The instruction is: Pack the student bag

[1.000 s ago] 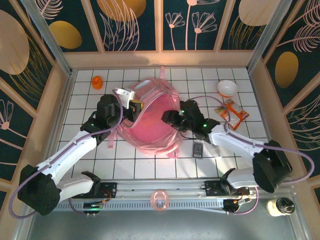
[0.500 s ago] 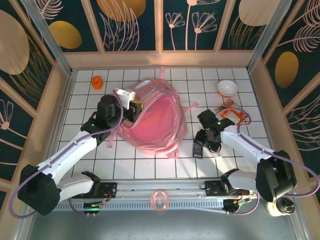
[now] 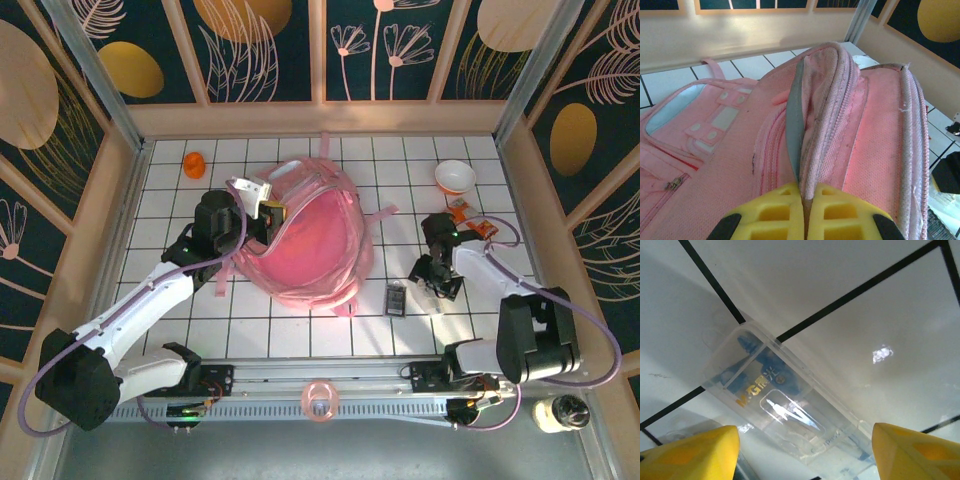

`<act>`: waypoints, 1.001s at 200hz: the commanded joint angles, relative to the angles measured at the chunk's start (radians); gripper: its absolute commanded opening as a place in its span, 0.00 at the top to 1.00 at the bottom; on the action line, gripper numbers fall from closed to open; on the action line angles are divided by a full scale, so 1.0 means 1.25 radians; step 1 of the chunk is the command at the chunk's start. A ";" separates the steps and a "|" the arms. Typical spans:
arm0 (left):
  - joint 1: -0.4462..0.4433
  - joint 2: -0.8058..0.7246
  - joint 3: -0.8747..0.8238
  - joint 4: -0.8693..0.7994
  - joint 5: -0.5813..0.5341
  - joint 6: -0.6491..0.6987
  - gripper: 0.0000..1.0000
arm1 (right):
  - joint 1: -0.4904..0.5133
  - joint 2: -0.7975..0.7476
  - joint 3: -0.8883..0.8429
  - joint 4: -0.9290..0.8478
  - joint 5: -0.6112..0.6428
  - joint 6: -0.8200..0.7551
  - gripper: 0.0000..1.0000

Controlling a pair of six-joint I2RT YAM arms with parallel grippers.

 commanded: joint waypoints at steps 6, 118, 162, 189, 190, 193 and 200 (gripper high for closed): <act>0.003 -0.019 0.010 0.097 0.010 0.003 1.00 | -0.011 0.045 -0.002 0.015 0.013 -0.029 0.28; 0.003 -0.007 -0.001 0.108 0.011 0.007 1.00 | -0.106 0.027 0.031 0.001 0.011 -0.045 0.23; 0.003 0.006 0.001 0.109 0.018 0.011 1.00 | -0.105 0.042 -0.011 0.014 -0.021 -0.039 0.25; 0.003 0.007 0.002 0.110 0.019 0.009 1.00 | -0.105 0.067 -0.019 0.043 -0.042 -0.041 0.29; 0.003 0.007 0.002 0.110 0.019 0.010 1.00 | -0.105 0.069 -0.019 0.044 -0.043 -0.041 0.29; 0.003 0.007 0.003 0.110 0.019 0.009 1.00 | -0.105 0.074 -0.019 0.046 -0.045 -0.041 0.30; 0.003 0.006 0.001 0.110 0.020 0.007 1.00 | -0.104 0.086 -0.019 0.048 -0.044 -0.043 0.33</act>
